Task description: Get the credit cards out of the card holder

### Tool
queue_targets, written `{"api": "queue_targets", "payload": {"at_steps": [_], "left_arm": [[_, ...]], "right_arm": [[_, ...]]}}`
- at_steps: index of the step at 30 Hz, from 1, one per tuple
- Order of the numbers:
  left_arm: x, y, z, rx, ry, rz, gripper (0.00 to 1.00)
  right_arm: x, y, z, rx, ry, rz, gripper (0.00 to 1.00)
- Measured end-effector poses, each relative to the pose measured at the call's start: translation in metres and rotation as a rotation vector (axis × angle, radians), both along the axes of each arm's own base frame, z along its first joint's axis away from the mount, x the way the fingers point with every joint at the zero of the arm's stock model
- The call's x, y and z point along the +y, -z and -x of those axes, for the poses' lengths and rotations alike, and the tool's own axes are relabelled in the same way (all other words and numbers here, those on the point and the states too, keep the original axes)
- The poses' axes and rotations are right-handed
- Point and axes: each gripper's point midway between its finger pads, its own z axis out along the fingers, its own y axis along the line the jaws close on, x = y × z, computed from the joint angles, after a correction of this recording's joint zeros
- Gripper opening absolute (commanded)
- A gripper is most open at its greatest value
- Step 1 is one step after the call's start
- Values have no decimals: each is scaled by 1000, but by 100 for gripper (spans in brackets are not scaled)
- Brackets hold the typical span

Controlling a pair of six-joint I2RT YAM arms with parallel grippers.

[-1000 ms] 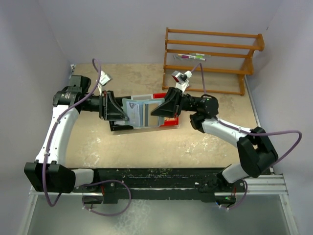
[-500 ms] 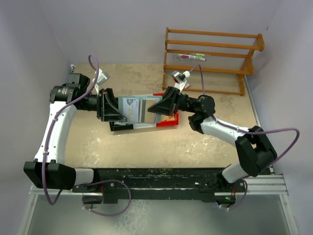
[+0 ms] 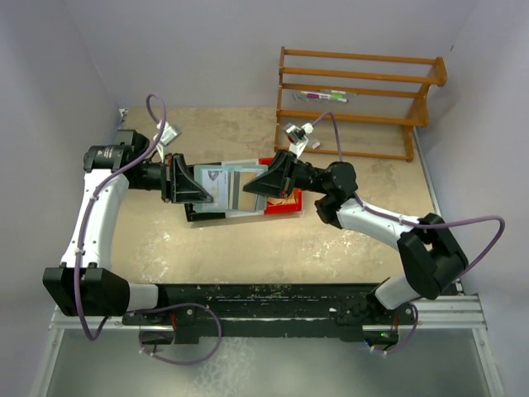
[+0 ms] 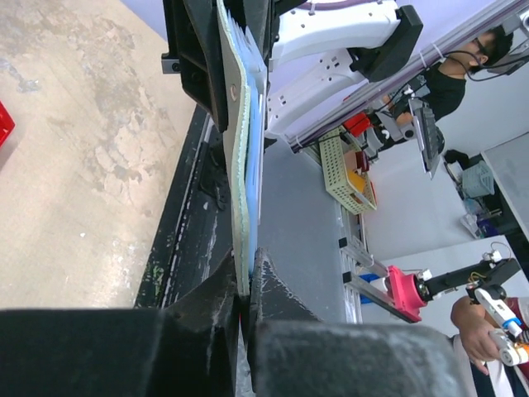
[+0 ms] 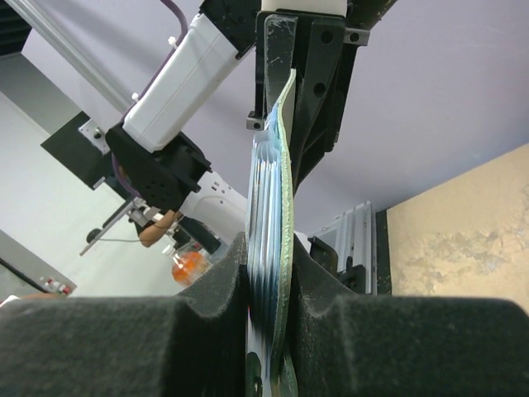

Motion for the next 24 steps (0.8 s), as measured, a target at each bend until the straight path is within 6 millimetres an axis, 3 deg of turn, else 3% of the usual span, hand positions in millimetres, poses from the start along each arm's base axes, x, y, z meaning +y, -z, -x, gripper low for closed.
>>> {"api": "queue_targets", "payload": {"at_steps": [2, 4, 7, 10, 14, 17, 19, 24], "left_arm": [[1, 2, 0, 10, -5, 1, 0], [1, 3, -1, 13, -5, 1, 0], [1, 5, 0, 19, -6, 1, 0], [2, 10, -2, 19, -14, -24, 0], [8, 33, -7, -17, -83, -156, 0], [12, 39, -8, -56, -139, -218, 0], [12, 39, -10, -67, -150, -227, 0], [14, 54, -21, -15, -143, -247, 0]], "right_arm": [[1, 2, -1, 0, 2, 4, 0], [2, 5, -3, 8, 3, 12, 14], [3, 9, -4, 12, 0, 23, 52], [2, 19, -10, 22, 12, 56, 97], [-8, 38, -38, 45, 114, 144, 99], [-22, 49, -65, 69, 262, 243, 100], [-33, 46, -76, 59, 345, 286, 99], [-47, 23, -74, -23, 423, 310, 81]]}}
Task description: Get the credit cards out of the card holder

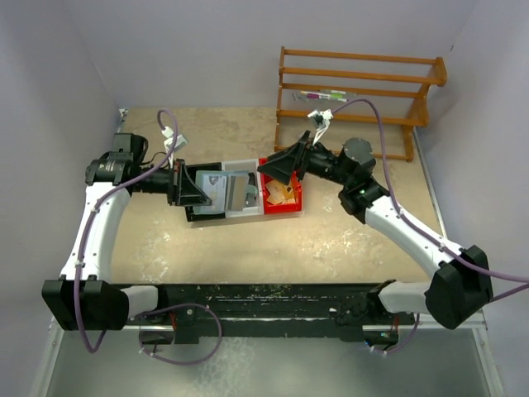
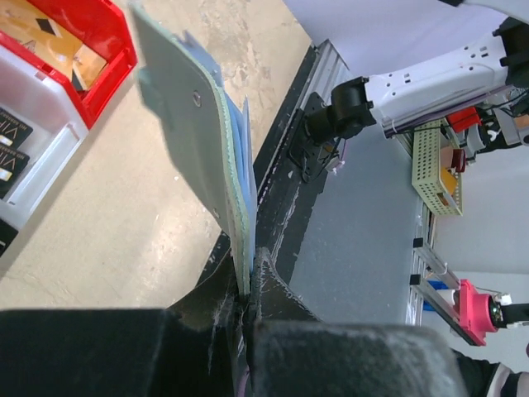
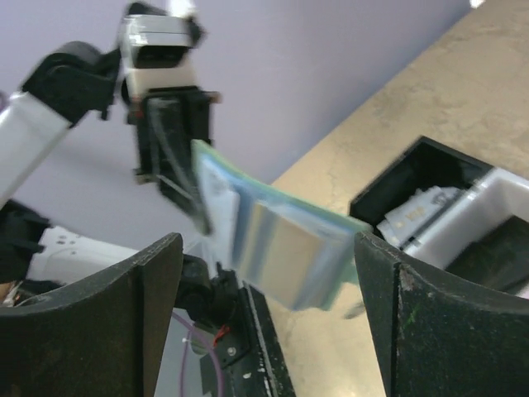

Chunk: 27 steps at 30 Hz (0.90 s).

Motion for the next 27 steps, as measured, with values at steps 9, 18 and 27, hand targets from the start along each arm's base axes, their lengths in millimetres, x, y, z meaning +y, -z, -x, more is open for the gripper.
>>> {"api": "queue_targets", "payload": {"at_steps": [9, 18, 27], "left_arm": [[2, 7, -7, 23, -9, -13, 0], [1, 6, -6, 24, -5, -7, 0], [-1, 3, -1, 29, 24, 26, 0]], "right_arm": [[68, -10, 65, -28, -267, -9, 62], [91, 27, 63, 86, -325, 17, 54], [94, 25, 64, 98, -342, -6, 44]]}}
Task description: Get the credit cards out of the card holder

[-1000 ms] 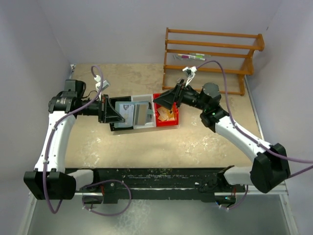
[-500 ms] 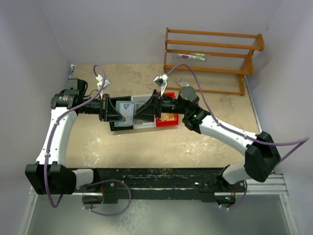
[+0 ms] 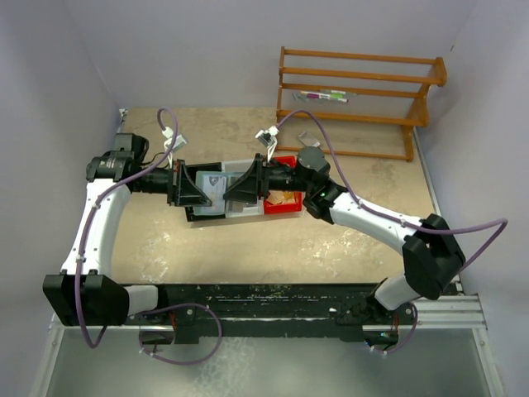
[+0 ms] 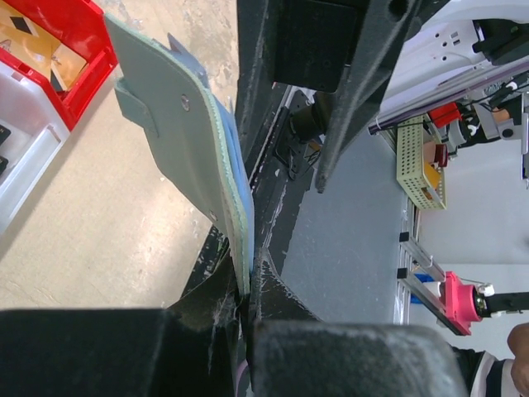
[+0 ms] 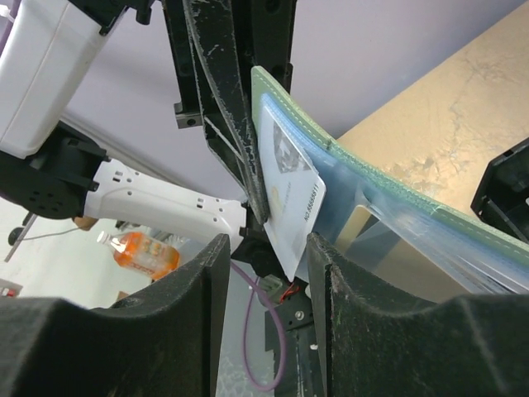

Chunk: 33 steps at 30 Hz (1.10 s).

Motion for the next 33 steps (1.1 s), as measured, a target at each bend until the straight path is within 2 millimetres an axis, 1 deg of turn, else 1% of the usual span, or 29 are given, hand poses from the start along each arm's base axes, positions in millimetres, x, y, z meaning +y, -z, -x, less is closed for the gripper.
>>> {"api": "queue_targets", "payload": {"at_steps": [5, 14, 18, 24, 26, 29, 31, 33], "left_arm": [[0, -3, 4, 0, 24, 8, 0], [0, -9, 9, -5, 44, 29, 0], [-1, -14, 9, -26, 52, 39, 0], [0, -11, 6, -37, 45, 21, 0], [0, -12, 4, -44, 42, 22, 0], [0, -13, 4, -43, 40, 25, 0], [0, -14, 4, -42, 40, 27, 2], [-1, -15, 5, -42, 43, 36, 6]], "right_arm": [[3, 4, -1, 12, -14, -4, 42], [3, 2, 2, 17, -33, -13, 41], [3, 8, 1, 26, -26, 18, 40], [6, 14, -2, 19, -4, 58, 39], [6, 11, -1, 22, -7, 48, 36], [9, -2, 2, 19, -29, -9, 25], [11, -10, 3, 18, -42, -48, 14], [12, -11, 4, 29, -57, -70, 1]]}}
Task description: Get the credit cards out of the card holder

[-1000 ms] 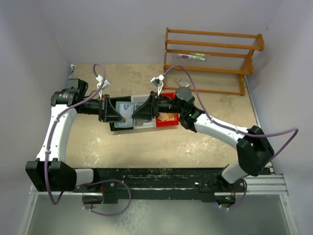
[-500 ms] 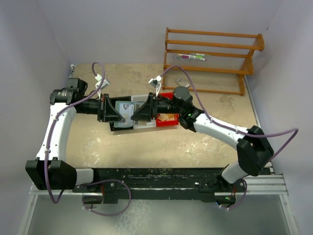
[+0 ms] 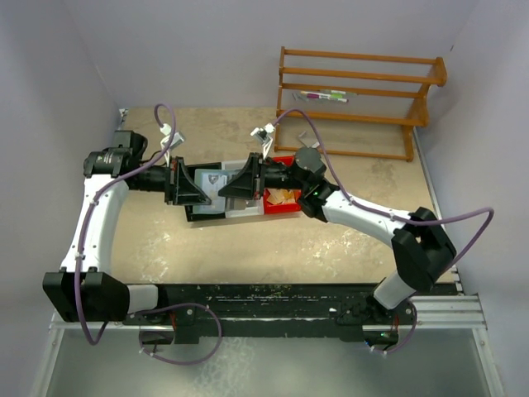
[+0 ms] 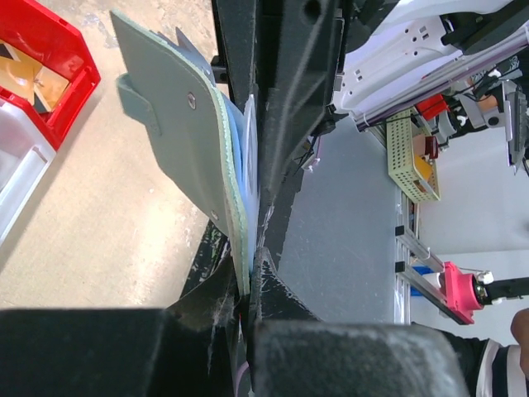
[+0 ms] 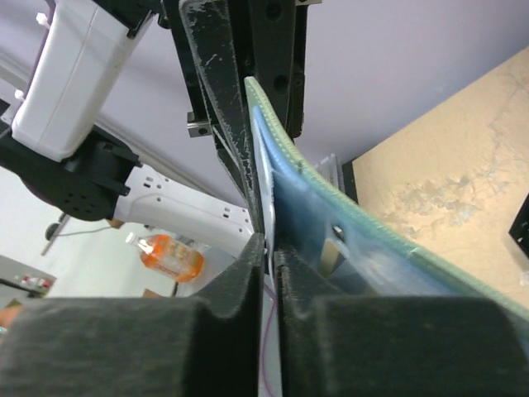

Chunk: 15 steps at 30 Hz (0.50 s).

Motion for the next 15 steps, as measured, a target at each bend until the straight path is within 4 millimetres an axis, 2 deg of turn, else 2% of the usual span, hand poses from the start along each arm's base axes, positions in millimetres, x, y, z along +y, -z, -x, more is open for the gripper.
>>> {"api": "queue_targets", "payload": {"at_steps": [10, 12, 15], "left_arm": [[-3, -6, 8, 23, 19, 43, 22], [-4, -9, 12, 33, 30, 68, 19], [-5, -10, 13, 64, 44, 102, 5]], "right_arm": [[-2, 6, 9, 48, -54, -34, 0], [-4, 7, 13, 53, -69, -39, 0], [-5, 3, 16, 47, -82, -57, 0]]}}
